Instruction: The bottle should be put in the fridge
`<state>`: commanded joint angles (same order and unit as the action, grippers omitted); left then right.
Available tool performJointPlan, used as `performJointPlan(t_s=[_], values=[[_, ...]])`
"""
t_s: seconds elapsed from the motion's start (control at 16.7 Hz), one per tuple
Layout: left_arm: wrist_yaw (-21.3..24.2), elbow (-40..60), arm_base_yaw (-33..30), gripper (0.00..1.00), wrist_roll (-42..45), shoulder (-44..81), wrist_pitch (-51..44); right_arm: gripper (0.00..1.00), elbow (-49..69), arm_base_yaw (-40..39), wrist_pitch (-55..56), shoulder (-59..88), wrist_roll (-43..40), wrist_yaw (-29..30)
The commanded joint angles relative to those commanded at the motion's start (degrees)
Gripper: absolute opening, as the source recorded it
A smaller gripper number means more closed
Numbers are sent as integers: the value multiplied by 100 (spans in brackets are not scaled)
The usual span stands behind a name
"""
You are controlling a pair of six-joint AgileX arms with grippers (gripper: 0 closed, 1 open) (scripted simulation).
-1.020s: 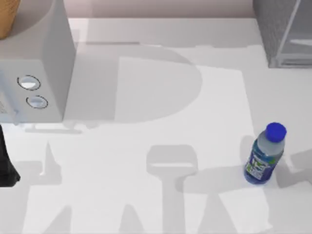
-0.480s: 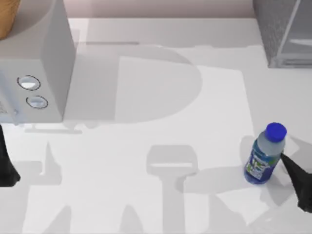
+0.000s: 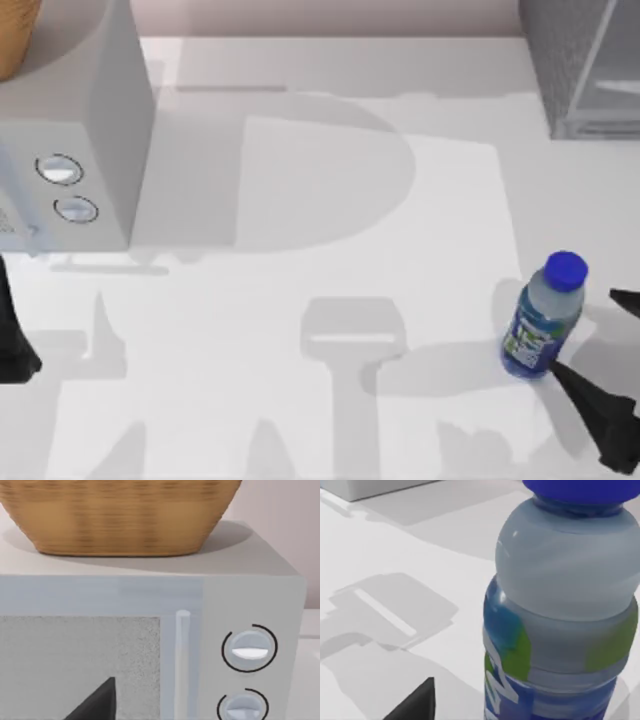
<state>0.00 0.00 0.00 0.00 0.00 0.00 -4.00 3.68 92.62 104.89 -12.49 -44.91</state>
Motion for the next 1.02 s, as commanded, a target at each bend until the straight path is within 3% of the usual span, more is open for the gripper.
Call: performJointPlan(t_s=[0.48,1.02], values=[[0,0,0,100,0,0,0,100,117,-56,133,240,14,-55],[0,0,0,100,0,0,0,100,900,-1253,328,1030,447,1152]])
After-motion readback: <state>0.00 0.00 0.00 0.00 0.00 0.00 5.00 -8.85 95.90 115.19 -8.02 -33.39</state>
